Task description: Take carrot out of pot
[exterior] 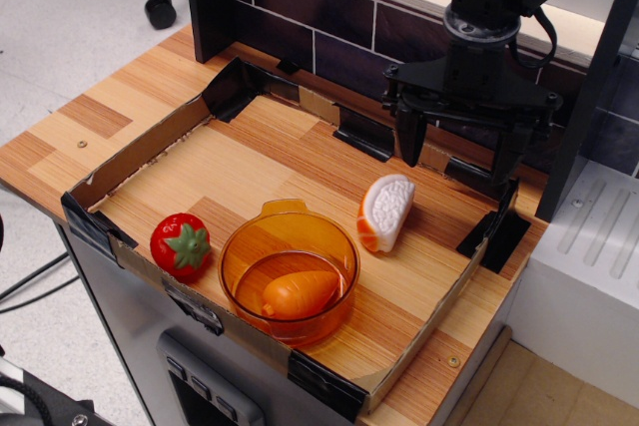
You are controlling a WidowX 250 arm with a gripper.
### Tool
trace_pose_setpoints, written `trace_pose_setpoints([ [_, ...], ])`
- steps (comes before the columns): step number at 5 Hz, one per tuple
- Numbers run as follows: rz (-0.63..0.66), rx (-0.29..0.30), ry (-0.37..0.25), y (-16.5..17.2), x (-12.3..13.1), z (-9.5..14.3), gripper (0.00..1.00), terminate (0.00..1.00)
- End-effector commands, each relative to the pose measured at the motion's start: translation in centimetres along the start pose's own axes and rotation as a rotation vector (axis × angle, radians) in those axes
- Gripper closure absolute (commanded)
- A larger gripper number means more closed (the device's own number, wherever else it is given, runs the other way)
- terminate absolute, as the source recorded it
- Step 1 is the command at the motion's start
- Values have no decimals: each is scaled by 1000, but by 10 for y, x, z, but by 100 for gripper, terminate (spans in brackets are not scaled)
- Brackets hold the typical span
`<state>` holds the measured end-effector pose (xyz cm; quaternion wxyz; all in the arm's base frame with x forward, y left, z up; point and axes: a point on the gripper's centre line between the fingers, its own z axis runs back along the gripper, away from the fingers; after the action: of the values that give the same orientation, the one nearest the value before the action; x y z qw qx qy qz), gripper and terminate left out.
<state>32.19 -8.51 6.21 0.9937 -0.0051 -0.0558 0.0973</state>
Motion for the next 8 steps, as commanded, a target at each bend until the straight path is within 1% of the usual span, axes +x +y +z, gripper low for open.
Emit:
trace_pose_setpoints([
  [1,0,0,0,0,0,0,0,0],
  [2,-156,-53,-59,2,-15,22,0,0],
  [3,-326,-81,-71,17,-41,39,0,0],
  [4,-373,-81,-45,39,-52,49,0,0],
  [5,-396,-54,15,54,-55,45,0,0],
  [6,-457,-24,61,67,-59,31,0,0],
  [7,-529,-14,97,81,-68,12,0,0],
  [8,-554,-12,116,86,-81,-1,0,0],
])
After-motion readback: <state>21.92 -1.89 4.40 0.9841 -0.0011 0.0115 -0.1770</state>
